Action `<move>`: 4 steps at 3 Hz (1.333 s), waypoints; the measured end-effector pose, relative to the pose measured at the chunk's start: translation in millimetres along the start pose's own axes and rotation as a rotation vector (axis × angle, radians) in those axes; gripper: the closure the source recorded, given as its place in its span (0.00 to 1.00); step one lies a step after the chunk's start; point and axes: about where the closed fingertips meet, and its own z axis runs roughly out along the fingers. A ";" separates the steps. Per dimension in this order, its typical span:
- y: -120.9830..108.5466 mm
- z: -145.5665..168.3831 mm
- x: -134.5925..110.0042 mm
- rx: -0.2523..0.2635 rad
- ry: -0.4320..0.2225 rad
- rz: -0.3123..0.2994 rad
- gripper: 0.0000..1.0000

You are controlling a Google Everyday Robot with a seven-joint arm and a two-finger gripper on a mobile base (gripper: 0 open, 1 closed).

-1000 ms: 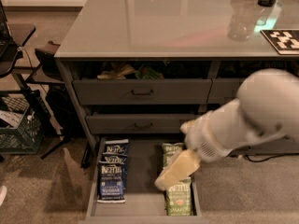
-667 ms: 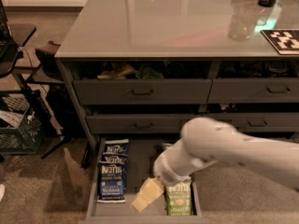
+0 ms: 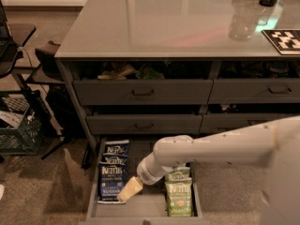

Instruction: Pick blue chip bag from bottom drawer and place on counter

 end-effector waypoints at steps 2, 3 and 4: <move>-26.4 88.8 -10.1 -0.048 -0.136 0.131 0.00; -26.1 89.2 -9.6 -0.047 -0.140 0.129 0.00; -35.6 84.0 -7.4 0.016 -0.185 0.054 0.00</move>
Offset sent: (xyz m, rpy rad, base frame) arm 0.0343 0.0309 -0.0432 0.1023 -0.0139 -0.0965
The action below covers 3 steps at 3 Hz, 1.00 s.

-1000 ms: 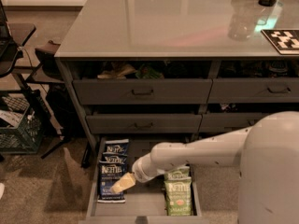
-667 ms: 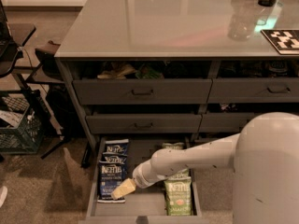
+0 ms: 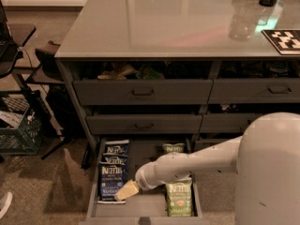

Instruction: Pick blue chip bag from bottom drawer and place on counter

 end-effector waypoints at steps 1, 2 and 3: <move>-28.2 -15.3 -3.4 0.099 -0.090 -0.186 0.00; -47.1 -23.5 -14.6 0.142 -0.175 -0.341 0.00; -67.5 -20.1 -26.9 0.136 -0.255 -0.440 0.00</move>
Offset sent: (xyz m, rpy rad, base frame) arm 0.0781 -0.0736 0.0293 0.0292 -0.5380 0.2495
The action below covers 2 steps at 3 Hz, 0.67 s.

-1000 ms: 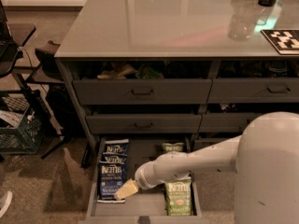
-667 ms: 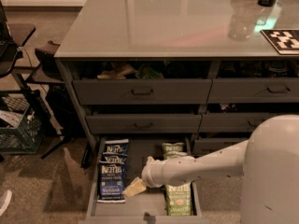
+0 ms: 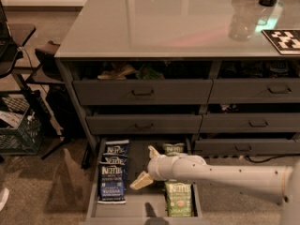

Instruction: Pick blue chip bag from bottom drawer and place on counter

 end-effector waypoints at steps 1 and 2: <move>-27.8 -0.1 10.5 0.000 -0.097 0.059 0.00; -55.6 3.7 39.3 -0.040 -0.116 0.109 0.00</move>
Offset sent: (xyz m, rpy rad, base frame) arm 0.0661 -0.0903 -0.0647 0.1688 0.1549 -0.0036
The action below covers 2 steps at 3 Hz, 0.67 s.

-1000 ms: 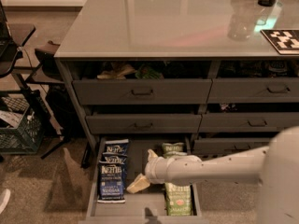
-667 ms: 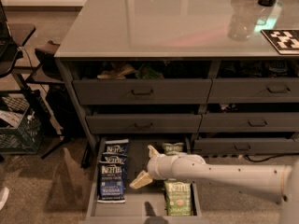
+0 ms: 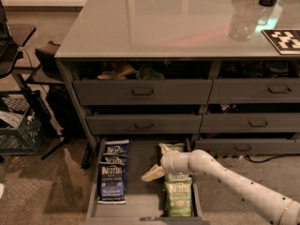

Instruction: Pick blue chip bag from bottom drawer and place on counter

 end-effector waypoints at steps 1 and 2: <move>-12.7 13.1 27.5 -0.064 0.071 0.035 0.00; -8.9 36.9 49.9 -0.117 0.194 0.055 0.00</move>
Offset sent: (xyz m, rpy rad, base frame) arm 0.0055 0.0093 -0.1007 -0.2453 0.3248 0.1075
